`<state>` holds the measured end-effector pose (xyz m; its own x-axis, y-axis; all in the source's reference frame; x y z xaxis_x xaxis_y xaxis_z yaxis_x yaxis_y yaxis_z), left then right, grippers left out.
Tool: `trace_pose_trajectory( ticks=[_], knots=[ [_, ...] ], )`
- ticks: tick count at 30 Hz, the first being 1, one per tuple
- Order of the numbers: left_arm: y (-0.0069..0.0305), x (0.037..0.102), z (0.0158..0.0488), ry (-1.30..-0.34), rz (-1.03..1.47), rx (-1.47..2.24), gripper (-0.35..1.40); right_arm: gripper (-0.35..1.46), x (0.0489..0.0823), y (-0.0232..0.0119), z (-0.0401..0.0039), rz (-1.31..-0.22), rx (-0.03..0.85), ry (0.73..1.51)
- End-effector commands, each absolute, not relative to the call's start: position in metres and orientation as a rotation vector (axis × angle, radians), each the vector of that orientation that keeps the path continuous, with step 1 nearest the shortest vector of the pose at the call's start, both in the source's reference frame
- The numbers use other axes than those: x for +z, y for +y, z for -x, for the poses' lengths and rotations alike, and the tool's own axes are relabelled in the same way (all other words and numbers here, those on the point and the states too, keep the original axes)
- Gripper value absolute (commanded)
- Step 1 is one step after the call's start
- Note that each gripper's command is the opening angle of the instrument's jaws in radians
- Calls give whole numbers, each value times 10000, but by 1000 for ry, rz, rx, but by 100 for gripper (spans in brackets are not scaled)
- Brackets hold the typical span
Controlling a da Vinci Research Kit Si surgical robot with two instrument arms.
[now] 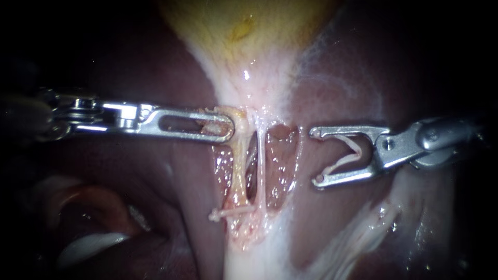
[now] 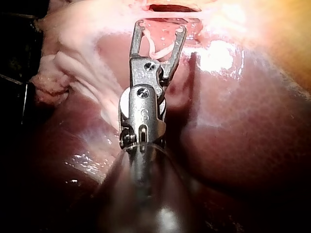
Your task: Clipping second clip left tube
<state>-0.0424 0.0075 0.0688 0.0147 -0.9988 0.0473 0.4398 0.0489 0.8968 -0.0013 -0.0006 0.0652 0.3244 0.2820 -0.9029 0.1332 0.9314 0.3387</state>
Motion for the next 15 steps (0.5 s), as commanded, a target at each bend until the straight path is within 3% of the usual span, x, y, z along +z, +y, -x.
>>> trace_pose_trajectory(
  ticks=[1, 15],
  knots=[
    [75, 687, 423, -889, -837, -1352, -35, 50, 652, -6, 13, -385, 101, 1245],
    [87, 620, 388, -895, -855, -1374, -35, 50, 651, -8, 9, -389, 98, 1248]
  ],
)
